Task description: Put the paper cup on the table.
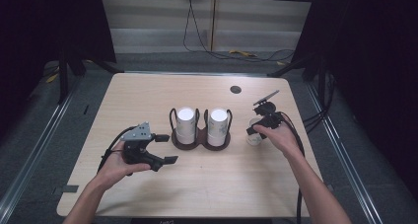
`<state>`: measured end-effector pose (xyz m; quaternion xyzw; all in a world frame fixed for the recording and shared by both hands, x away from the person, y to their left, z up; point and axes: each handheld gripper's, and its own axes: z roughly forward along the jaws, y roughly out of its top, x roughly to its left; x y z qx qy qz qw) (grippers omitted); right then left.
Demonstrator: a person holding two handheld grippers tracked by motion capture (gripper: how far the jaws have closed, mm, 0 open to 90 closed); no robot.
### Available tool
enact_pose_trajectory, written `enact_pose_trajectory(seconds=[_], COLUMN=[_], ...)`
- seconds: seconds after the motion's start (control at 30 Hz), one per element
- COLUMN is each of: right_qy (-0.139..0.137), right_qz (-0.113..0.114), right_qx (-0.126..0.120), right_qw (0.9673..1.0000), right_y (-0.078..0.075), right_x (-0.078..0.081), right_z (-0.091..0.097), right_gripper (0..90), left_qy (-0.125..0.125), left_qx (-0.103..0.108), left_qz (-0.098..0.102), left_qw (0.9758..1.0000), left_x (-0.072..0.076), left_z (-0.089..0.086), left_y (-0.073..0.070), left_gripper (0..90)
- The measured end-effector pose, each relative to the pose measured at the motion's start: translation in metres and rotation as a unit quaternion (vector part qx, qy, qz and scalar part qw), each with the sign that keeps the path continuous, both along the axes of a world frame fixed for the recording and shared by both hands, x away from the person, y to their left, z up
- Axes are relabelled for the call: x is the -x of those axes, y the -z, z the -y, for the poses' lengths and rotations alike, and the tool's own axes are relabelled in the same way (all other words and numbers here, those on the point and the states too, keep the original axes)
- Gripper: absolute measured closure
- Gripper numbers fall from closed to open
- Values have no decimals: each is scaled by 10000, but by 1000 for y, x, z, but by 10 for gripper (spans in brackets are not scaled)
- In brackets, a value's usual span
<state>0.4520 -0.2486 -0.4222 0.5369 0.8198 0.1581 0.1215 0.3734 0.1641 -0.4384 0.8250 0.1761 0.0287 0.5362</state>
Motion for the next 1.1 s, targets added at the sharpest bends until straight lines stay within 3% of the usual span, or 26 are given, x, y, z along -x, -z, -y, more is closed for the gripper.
enact_pose_trajectory(seconds=[0.63, 1.1], right_qy=[189, 325], right_qz=[292, 485], right_qx=[-335, -596], right_qw=[9988, 9965], right_y=[7, 14], right_x=[14, 37], right_z=[9, 19], right_gripper=[183, 183], left_qy=[7, -75], left_qx=[-4, -72], left_qz=[-26, -42], left_qw=[10000, 9999], left_x=[0, -2], left_z=[1, 0], left_y=[2, 4], left_gripper=[170, 198])
